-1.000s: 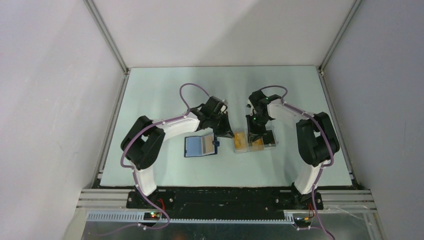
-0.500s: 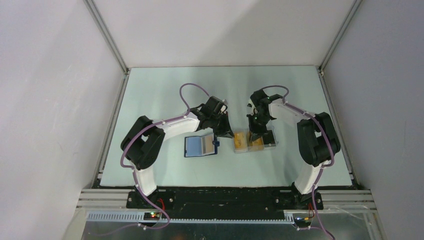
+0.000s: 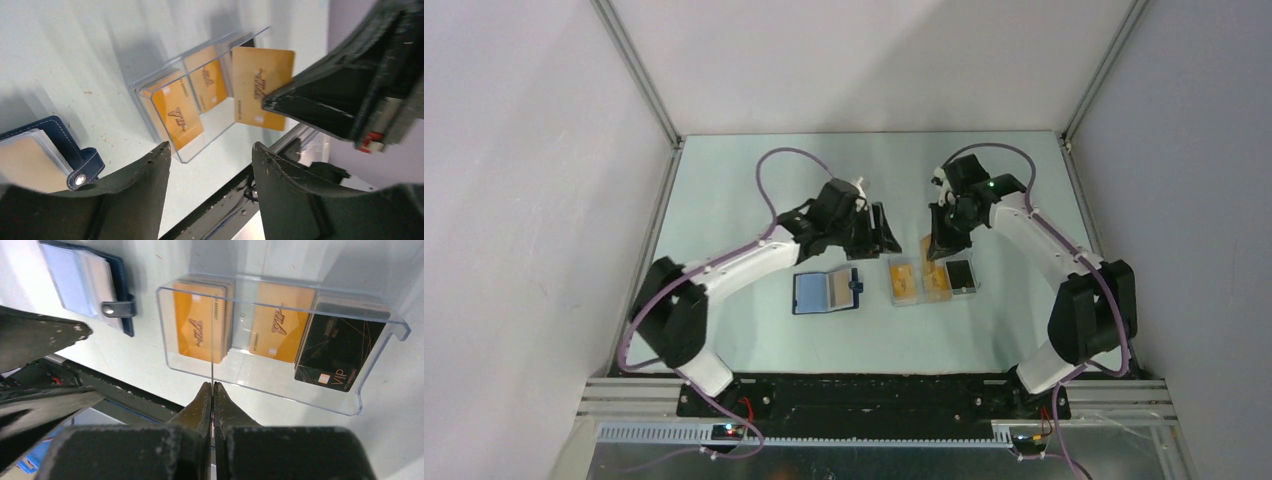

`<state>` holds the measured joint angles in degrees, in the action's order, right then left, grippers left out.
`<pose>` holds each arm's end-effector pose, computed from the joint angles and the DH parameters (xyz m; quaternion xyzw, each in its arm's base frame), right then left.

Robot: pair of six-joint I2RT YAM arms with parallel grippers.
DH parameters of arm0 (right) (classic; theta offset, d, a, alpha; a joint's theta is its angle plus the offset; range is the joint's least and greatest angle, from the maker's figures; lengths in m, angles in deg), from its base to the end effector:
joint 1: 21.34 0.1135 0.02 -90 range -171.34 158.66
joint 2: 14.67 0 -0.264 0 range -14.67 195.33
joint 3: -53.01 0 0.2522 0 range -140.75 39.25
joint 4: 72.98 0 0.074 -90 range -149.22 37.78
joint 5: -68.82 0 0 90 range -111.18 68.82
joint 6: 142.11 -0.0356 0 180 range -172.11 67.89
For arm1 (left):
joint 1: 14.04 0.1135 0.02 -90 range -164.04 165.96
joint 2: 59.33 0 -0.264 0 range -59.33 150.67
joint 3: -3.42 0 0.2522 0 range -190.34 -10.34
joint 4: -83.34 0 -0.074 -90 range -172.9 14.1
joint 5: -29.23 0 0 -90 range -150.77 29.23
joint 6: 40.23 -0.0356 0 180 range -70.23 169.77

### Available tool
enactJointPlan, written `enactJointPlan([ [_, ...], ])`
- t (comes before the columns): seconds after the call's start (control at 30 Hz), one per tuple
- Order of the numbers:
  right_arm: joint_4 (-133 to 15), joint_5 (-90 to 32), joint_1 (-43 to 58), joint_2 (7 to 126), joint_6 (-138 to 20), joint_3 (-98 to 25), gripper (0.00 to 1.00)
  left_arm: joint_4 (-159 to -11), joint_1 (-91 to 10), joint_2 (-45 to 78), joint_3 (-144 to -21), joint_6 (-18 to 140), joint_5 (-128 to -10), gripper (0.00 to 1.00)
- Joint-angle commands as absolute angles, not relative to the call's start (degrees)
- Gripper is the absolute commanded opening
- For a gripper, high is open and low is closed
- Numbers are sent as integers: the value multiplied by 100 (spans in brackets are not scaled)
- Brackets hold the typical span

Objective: Put the credit cards into the card holder
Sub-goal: Pick up the credit card from the storage box, then insert the credit card into the card holder.

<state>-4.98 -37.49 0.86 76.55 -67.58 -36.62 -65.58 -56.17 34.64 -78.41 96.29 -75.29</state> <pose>0.2883 0.1284 0.2691 -0.0823 0.9711 0.1888 0.1209 0.2639 -0.2507 0.2496 0.0153 0.9117 -0.3581 0.2007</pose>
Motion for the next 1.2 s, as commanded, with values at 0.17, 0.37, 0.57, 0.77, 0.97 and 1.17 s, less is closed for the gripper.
enactJointPlan([
  [0.17,-598,-4202,570,7558,-6887,-4494,0,-6648,-4497,1782,-6543,9542,-7636,64],
  [0.37,-1190,-4734,1416,8199,-7255,-4870,0,-6497,-3260,808,-5073,9341,-7809,62],
  [0.57,-2461,-5709,1907,8882,-7861,-4723,0,-5792,-2806,702,-4700,9075,-7318,58],
  [0.77,-3306,-6104,2147,9339,-8291,-4444,0,-5522,-2806,1140,-4765,8870,-6902,53],
  [0.97,-3588,-6052,2317,9726,-8392,-4281,0,-5547,-2810,1706,-4986,8657,-6868,49],
  [1.17,-3321,-5860,2296,9924,-8191,-4191,0,-5676,-2861,2130,-5140,8515,-6963,49],
])
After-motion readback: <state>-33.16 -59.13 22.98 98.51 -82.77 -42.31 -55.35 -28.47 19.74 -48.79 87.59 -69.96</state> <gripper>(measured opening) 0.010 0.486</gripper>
